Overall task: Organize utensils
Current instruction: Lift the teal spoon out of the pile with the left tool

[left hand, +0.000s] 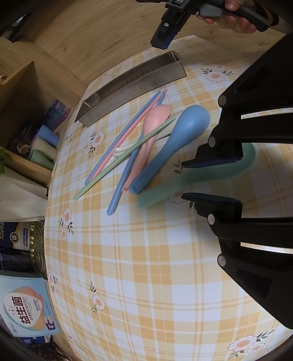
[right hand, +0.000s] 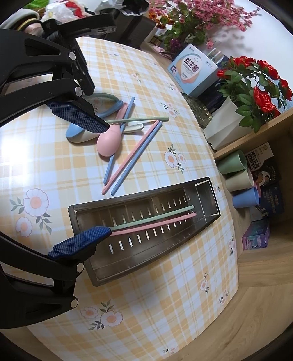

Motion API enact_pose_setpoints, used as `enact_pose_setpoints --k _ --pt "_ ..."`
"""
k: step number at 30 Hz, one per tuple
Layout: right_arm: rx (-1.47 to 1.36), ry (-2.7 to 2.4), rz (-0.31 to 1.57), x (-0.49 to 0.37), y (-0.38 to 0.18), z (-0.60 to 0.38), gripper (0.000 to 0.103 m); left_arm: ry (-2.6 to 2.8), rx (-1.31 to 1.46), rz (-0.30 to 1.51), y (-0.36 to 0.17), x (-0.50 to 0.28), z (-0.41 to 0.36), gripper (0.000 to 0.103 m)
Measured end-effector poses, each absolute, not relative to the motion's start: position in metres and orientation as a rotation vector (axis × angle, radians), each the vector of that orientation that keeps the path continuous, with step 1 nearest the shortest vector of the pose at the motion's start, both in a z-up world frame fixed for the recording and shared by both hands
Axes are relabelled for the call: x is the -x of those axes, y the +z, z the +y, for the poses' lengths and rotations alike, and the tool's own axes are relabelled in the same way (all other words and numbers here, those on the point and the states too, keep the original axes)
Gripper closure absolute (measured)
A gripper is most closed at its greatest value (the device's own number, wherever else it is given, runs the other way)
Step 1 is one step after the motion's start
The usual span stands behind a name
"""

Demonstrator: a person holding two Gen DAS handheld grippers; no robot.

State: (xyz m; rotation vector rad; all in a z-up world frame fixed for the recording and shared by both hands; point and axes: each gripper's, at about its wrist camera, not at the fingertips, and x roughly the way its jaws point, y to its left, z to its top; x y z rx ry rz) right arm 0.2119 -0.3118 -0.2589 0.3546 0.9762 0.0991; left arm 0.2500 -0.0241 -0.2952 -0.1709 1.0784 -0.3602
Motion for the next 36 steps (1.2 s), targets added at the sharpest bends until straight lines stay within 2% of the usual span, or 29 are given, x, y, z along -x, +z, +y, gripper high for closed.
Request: enact_pose_setpoints --k 7,26,30,36 --pt "-0.353 0.101 0.977 -0.212 -0.260 -0.311 0.021 -0.345 0.171 1.088 -0.300 -0.255 -0.031 0.078" --pt "-0.348 0.113 0.972 -0.218 -0.261 -0.310 0.021 -0.281 0.197 1.082 -0.311 -0.264 -0.041 0.079" --pt "-0.344 0.121 0.973 -0.218 -0.261 -0.307 0.021 -0.288 0.215 1.083 -0.313 -0.262 -0.037 0.095" --pt "-0.328 0.145 0.974 -0.218 -0.260 -0.300 0.022 -0.301 0.260 1.019 -0.304 -0.249 -0.025 0.097"
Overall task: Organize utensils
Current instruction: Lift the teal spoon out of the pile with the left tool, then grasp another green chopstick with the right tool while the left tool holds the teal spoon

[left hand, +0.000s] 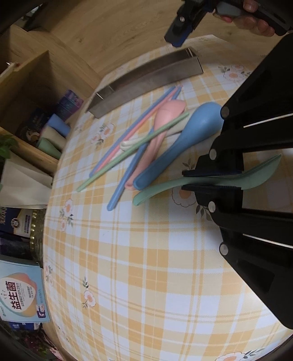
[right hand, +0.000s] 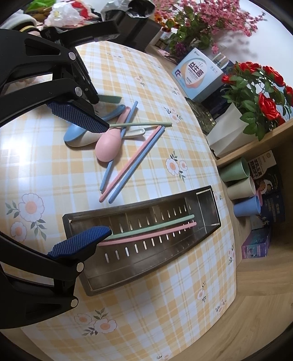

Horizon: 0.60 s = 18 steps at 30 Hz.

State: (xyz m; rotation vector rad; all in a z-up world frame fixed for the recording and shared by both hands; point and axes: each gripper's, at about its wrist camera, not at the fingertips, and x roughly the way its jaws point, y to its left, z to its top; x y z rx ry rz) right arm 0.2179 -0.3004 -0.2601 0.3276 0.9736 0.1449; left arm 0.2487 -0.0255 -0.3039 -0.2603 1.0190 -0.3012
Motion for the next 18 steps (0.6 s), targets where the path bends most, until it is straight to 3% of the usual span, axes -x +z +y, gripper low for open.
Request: enact_pose_setpoints --k 4,10,18 --pt "-0.295 0.174 0.967 -0.221 -0.256 -0.291 0.022 -0.298 0.259 0.980 -0.291 -0.242 -0.015 0.097" --pt "-0.177 0.258 0.965 -0.238 -0.251 -0.260 0.032 -0.291 0.249 0.927 -0.271 -0.237 0.005 0.097" --pt "-0.027 0.410 0.948 -0.276 -0.254 -0.201 0.067 -0.251 0.231 0.876 -0.257 -0.241 0.035 0.097"
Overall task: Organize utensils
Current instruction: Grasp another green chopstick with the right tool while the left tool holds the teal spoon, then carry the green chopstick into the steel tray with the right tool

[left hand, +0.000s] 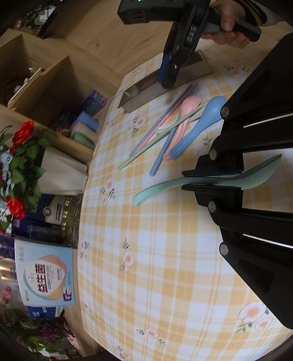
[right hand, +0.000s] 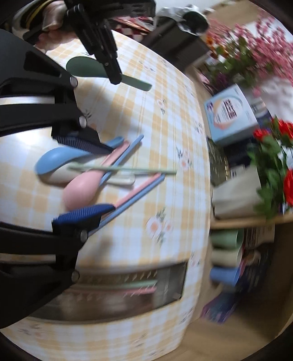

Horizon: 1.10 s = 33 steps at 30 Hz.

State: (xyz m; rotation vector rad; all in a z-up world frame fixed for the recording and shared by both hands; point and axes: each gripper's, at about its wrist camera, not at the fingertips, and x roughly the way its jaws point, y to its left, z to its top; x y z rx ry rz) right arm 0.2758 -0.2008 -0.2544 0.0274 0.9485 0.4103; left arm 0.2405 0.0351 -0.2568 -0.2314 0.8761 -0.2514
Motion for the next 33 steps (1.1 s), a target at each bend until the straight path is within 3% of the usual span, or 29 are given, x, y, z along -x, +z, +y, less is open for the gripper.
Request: enact_pose_setpoints --k 14,25,29,33 --pt "-0.022 0.397 1.055 -0.359 -0.302 -0.150 0.081 -0.221 0.295 0.861 -0.265 -0.252 0.069 0.097" --pt "-0.079 0.355 1.098 -0.375 -0.321 -0.146 0.086 -0.243 0.312 0.867 -0.270 -0.252 0.065 0.097" --pt "-0.118 0.339 1.096 -0.374 -0.323 -0.151 0.096 -0.245 0.313 0.869 -0.270 -0.251 0.065 0.097" --pt "-0.127 0.346 1.083 -0.369 -0.320 -0.152 0.097 -0.246 0.313 0.868 -0.269 -0.250 0.063 0.097"
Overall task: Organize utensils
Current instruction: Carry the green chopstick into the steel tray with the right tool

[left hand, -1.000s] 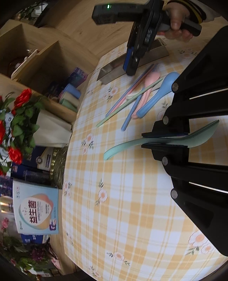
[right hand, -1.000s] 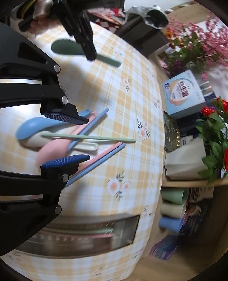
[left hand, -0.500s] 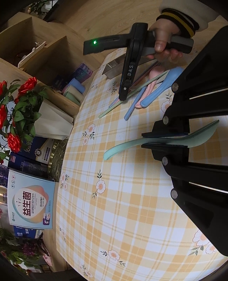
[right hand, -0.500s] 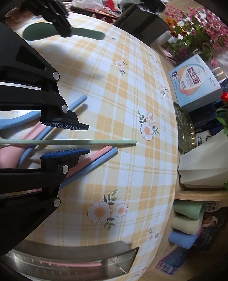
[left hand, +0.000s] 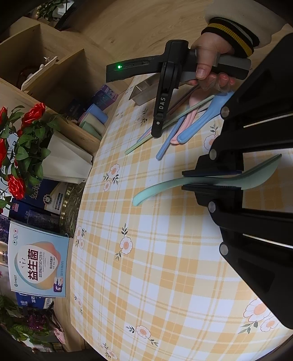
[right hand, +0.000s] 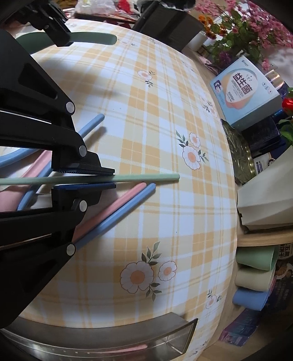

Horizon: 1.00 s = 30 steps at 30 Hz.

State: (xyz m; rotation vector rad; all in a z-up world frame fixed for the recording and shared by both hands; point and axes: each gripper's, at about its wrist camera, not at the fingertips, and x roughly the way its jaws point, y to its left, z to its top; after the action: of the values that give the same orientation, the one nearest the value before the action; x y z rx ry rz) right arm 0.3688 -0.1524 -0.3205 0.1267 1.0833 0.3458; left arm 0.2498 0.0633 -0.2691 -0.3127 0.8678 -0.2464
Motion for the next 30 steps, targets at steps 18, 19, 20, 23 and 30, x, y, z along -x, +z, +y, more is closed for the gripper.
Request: enact_pose_setpoints --k 18,19,20,23,30 --pt "-0.422 0.372 0.896 -0.284 -0.288 -0.207 0.097 -0.284 0.291 0.861 -0.260 -0.234 0.036 0.097" --pt "-0.419 0.366 0.885 -0.283 -0.285 -0.210 0.097 -0.286 0.290 0.859 -0.259 -0.233 0.035 0.097" --pt "-0.410 0.358 0.869 -0.280 -0.281 -0.216 0.097 -0.287 0.289 0.854 -0.257 -0.232 0.033 0.097" --pt "-0.375 0.331 0.828 -0.274 -0.270 -0.232 0.097 -0.285 0.278 0.848 -0.253 -0.230 0.029 0.097" --pt "-0.323 0.227 0.778 -0.264 -0.259 -0.289 0.097 -0.283 0.265 0.844 -0.247 -0.228 0.017 0.097"
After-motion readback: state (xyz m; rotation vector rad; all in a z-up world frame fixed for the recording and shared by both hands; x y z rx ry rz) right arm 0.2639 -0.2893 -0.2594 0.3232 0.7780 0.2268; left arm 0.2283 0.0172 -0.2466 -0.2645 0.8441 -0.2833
